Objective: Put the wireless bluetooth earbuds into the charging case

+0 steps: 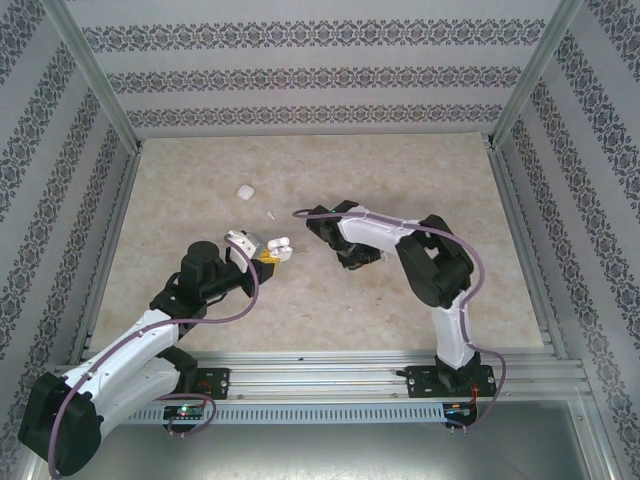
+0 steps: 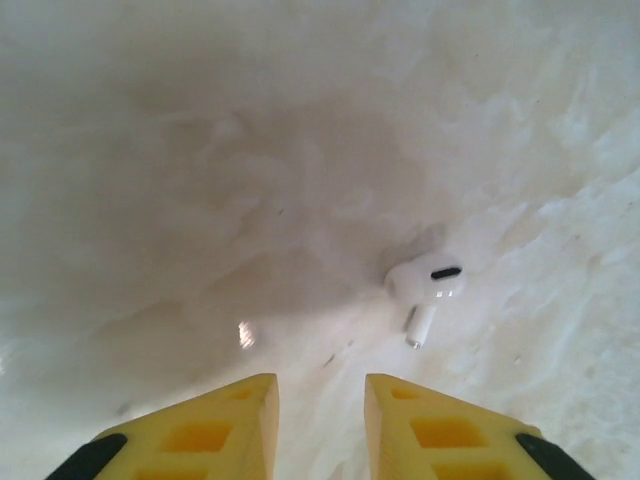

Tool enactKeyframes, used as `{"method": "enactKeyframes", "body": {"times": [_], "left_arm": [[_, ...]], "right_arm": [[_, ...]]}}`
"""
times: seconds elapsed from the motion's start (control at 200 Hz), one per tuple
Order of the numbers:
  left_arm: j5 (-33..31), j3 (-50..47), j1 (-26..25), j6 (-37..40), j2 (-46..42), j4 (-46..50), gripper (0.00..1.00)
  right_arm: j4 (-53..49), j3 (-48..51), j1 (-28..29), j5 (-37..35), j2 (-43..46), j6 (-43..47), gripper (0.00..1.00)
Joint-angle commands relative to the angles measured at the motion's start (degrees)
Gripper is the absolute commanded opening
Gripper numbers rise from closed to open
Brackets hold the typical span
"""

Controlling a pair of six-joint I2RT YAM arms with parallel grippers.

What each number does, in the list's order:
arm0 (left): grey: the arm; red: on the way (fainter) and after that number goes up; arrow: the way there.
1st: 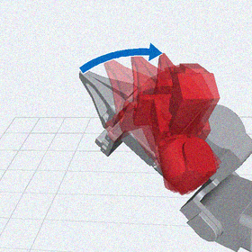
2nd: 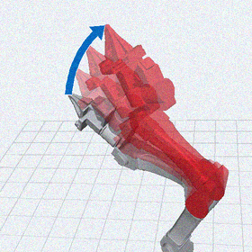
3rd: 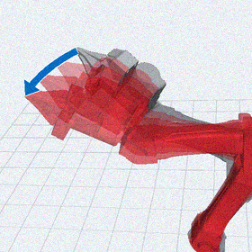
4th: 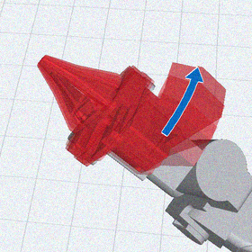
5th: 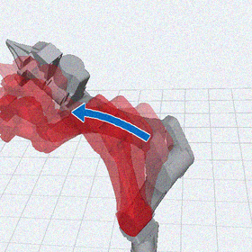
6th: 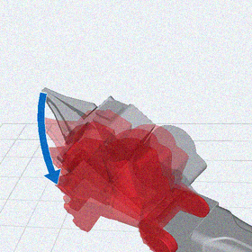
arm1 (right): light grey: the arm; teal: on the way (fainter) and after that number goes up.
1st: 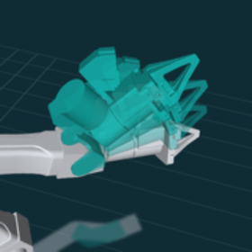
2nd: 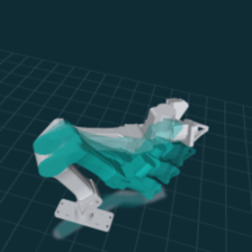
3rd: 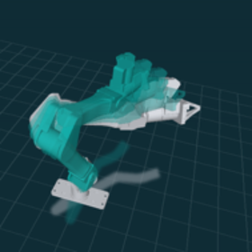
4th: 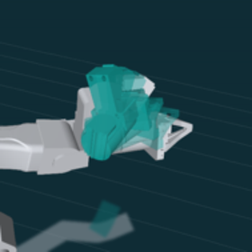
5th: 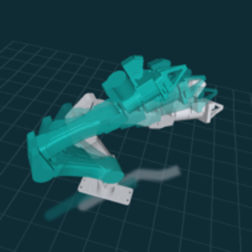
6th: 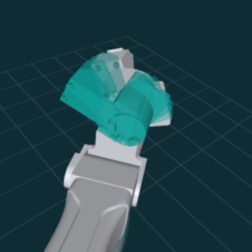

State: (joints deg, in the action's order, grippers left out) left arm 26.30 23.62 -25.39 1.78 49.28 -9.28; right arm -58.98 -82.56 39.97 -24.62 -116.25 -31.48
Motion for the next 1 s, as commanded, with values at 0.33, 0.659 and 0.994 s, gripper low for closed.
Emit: {"method": "enactKeyframes", "body": {"times": [0.33,0.659,0.994], "left_arm": [[1.63,2.03,0.23,0.42,0.17,-0.64,0.0],[15.82,3.47,0.02,-2.51,6.39,-6.91,0.0],[16.62,4.67,-0.59,-2.79,9.54,-8.29,0.0]], "right_arm": [[18.44,17.27,-15.98,24.51,18.69,2.3,0.27],[26.28,21.81,-24.13,31.78,16.3,9.63,0.34],[28.38,20.23,-26.26,35.81,12.74,12.15,0.33]]}}
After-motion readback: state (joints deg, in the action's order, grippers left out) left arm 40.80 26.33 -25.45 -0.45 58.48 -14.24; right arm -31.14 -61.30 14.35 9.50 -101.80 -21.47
